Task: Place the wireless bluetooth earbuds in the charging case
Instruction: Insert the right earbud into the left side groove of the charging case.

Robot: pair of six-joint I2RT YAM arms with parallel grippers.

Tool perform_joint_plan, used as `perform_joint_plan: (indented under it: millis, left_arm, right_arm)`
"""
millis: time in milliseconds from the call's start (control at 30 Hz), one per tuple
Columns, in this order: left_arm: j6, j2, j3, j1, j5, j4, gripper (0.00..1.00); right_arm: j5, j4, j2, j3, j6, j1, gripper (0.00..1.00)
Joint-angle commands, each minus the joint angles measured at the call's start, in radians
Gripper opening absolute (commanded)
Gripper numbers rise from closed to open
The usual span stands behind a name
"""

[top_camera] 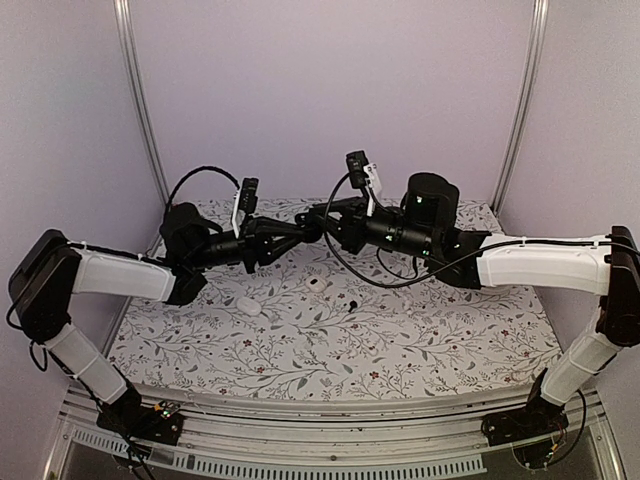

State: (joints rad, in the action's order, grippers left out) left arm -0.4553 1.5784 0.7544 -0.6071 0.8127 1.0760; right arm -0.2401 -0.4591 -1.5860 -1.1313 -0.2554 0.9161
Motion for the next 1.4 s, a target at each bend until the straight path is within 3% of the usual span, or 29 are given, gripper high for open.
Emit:
perform_joint_plan:
  millis: [0,1100,1367]
  left_arm:
    - [0.039,-0.057,0.005,-0.008,-0.039,0.035,0.00]
    - [0.093,-0.105,0.003,-0.002,-0.055,-0.039,0.00]
    - [0.095,-0.106,0.002,0.003,-0.051,-0.040,0.00]
  right_arm:
    - [0.018,0.044,-0.014,0.012,0.014,0.007,0.07]
    - [0.052,0.077,-0.020,-0.012,0.053,0.028,0.16]
    - [0.050,0.085,-0.028,-0.024,0.057,0.029,0.23]
